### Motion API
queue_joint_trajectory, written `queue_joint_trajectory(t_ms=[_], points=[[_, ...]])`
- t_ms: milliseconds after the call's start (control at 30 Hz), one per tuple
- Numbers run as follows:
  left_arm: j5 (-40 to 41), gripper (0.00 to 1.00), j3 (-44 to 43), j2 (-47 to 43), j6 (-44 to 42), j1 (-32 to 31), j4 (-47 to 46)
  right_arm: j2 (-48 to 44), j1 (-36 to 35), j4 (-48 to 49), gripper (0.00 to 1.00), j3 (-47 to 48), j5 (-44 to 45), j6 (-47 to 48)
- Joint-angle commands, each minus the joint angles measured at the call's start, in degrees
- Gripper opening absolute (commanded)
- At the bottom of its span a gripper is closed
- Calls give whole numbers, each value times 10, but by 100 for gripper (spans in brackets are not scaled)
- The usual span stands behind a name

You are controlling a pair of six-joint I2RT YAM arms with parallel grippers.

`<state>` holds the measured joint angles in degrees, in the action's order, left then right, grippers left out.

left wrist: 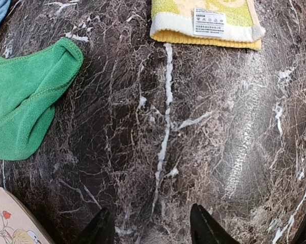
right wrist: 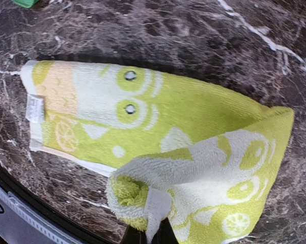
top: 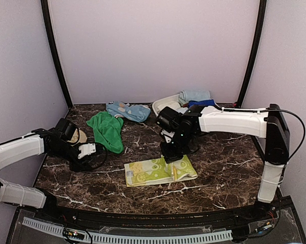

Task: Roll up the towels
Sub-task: Fold the towel at the center of the board.

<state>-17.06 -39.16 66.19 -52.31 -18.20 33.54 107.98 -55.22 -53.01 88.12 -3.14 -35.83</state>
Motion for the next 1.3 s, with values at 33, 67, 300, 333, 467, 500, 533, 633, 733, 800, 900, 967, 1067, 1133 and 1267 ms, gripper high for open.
queue_joint_trajectory(t_ms=[33,67,300,333,467,500,533,633,733,800,900,967,1067,1133,1267], points=[[-2,53,0,-11,-6,4,12,22,-18,45,0,44,-49,-21],[-2,53,0,-11,-6,3,12,27,-20,47,0,49,-52,-24],[-1,52,1,-10,-5,4,11,79,-37,71,0,95,-53,-47],[-1,53,1,-10,-5,3,12,87,-39,77,0,102,-56,-52],[2,53,1,-13,-8,3,14,120,-47,87,0,126,-61,-64],[2,53,1,-13,-9,3,14,128,-47,91,0,130,-64,-68],[2,53,1,-13,-9,4,14,133,-48,99,0,132,-69,-74],[1,53,1,-12,-10,4,15,145,-51,124,0,136,-77,-87],[3,53,3,-11,-11,3,15,157,-52,134,0,140,-78,-95],[2,52,2,-11,-11,4,14,162,-53,143,0,138,-80,-99],[0,53,0,-8,-11,4,16,168,-54,145,0,143,-79,-103],[-1,53,-2,-7,-10,3,16,171,-54,152,0,143,-78,-108],[-4,53,-2,-7,-9,3,17,176,-54,166,12,142,-80,-120],[-6,53,-1,-7,-10,3,18,181,-54,182,17,142,-91,-130],[-6,53,-2,-5,-11,3,22,187,-54,221,32,143,-120,-144]])
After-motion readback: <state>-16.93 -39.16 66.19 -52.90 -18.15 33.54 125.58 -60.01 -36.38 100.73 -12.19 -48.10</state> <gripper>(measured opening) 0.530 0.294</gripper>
